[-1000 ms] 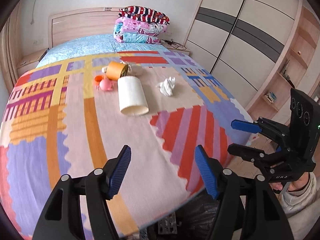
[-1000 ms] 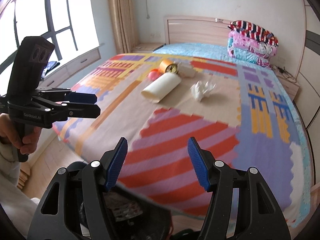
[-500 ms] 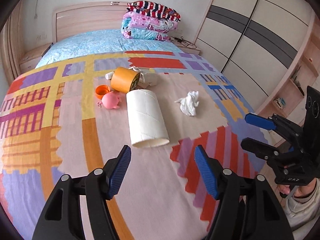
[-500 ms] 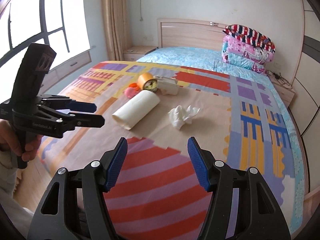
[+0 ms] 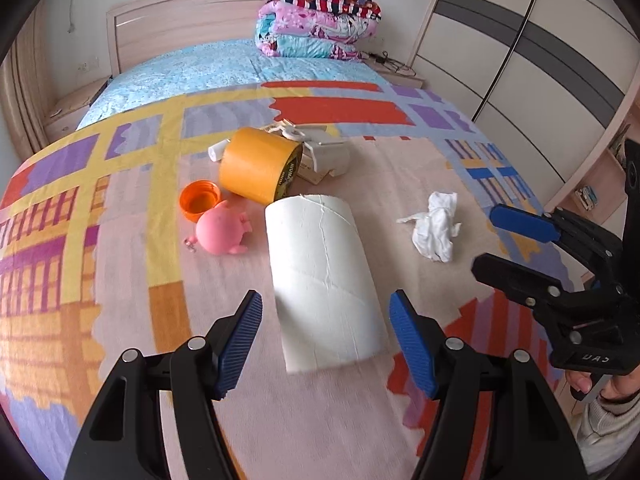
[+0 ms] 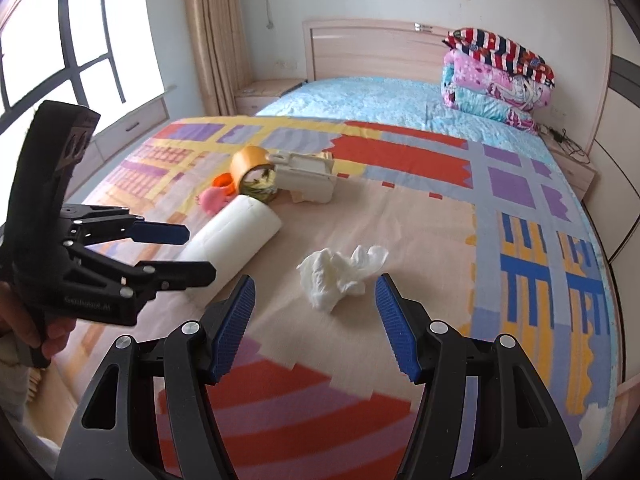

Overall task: Collect trash
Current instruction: 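Grasp the crumpled white tissue with the right tool while the left tool grasps the paper tube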

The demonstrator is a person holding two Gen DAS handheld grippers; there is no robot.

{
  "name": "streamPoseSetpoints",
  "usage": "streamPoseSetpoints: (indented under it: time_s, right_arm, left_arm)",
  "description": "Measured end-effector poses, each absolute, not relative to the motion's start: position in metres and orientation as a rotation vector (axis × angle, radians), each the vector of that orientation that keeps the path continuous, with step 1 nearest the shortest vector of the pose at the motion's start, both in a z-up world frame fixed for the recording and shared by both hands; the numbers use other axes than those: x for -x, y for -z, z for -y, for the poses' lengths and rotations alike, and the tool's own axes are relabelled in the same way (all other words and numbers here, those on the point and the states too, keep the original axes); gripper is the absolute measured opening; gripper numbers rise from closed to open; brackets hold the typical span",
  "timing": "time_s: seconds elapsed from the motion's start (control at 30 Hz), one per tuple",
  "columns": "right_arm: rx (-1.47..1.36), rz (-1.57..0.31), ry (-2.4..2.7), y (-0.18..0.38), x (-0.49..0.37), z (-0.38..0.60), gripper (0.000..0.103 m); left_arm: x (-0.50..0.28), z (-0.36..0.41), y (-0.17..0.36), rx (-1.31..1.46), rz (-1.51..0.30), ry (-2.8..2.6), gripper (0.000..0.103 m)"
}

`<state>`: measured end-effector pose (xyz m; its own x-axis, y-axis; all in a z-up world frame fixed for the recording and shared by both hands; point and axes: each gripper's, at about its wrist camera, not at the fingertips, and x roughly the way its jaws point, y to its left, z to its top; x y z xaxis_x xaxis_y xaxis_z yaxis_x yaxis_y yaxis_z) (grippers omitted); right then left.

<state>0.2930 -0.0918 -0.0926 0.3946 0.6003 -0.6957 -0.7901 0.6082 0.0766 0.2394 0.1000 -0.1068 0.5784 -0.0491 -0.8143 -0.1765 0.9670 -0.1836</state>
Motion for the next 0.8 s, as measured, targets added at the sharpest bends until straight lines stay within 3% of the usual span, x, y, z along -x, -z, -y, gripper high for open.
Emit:
streamPoseSetpoints:
  time_s: [0.3, 0.33, 0.37, 0.4, 0.57, 0.8]
  right_arm:
    - [0.327, -0.779, -0.856, 0.108, -0.311, 0.075, 0.061]
    - [0.331, -0.781, -0.856, 0.110, -0.311, 0.074, 0.051]
    - [0.337, -0.789, -0.856, 0.112, -0.312, 0.072, 0.034]
    - [0.344, -0.797, -0.854, 0.115, -0.313, 0.072, 0.031]
    - [0.323, -0.794, -0.862, 0.114, -0.312, 0.076, 0.023]
    - [0.312, -0.766, -0.872, 0.101, -0.301, 0.081, 0.023]
  left_arm:
    - [-0.260, -0.105, 0.116, 0.251, -0.957, -0.061, 0.063]
    - [-0.260, -0.106, 0.116, 0.260, -0.951, -0.054, 0.063]
    - [-0.261, -0.107, 0.116, 0.264, -0.948, -0.047, 0.063]
    - [-0.260, -0.107, 0.116, 0.263, -0.944, -0.034, 0.060]
    - [-0.253, -0.104, 0.114, 0.257, -0.926, -0.008, 0.055]
    - [-0.233, -0.102, 0.086, 0.274, -0.832, -0.009, 0.055]
